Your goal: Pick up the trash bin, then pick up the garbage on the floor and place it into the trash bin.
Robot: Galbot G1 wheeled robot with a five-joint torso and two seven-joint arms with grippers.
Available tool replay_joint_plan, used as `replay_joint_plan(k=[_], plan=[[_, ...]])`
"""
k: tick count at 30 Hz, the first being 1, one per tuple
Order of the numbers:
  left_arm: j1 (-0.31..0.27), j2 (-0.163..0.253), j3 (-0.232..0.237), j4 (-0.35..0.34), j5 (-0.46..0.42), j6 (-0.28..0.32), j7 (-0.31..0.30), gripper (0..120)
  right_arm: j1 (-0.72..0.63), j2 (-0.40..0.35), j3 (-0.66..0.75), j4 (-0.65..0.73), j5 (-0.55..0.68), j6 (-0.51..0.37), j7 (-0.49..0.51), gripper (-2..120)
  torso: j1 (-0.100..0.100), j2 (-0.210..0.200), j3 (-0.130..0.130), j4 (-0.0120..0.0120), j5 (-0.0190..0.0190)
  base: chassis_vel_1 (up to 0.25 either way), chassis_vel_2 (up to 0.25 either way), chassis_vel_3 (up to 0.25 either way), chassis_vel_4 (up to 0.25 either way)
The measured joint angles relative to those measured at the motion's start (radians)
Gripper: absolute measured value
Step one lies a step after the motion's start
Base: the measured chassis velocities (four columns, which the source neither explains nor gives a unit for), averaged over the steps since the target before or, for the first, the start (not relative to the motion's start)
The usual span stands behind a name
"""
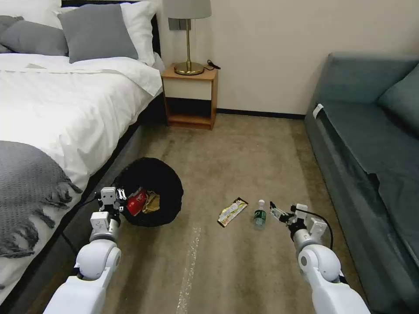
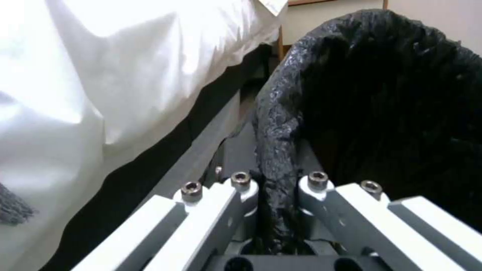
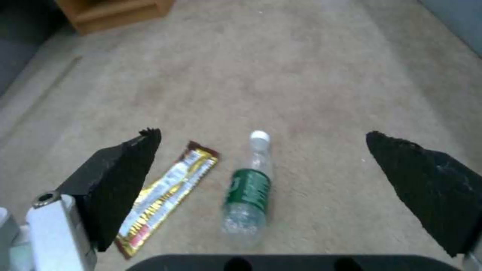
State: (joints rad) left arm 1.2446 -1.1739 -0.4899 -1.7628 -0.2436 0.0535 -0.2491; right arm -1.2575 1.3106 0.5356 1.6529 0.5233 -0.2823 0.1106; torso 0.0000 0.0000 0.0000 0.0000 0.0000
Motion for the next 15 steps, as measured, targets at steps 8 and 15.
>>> replay_joint_plan(k=[8, 15], plan=[[0.013, -0.004, 0.006, -0.006, 0.015, 0.001, -0.002, 4, -0.035, -0.006, 0.024, -0.015, 0.004, 0.030, -0.017, 100, 0.000, 0.000, 0.000, 0.0000, 0.0000, 0.000, 0.000, 0.000, 0.000], [0.028, -0.011, 0.002, -0.018, 0.018, -0.001, -0.002, 4, -0.043, -0.005, 0.025, -0.015, 0.004, 0.040, -0.020, 100, 0.000, 0.000, 0.000, 0.0000, 0.0000, 0.000, 0.000, 0.000, 0.000]])
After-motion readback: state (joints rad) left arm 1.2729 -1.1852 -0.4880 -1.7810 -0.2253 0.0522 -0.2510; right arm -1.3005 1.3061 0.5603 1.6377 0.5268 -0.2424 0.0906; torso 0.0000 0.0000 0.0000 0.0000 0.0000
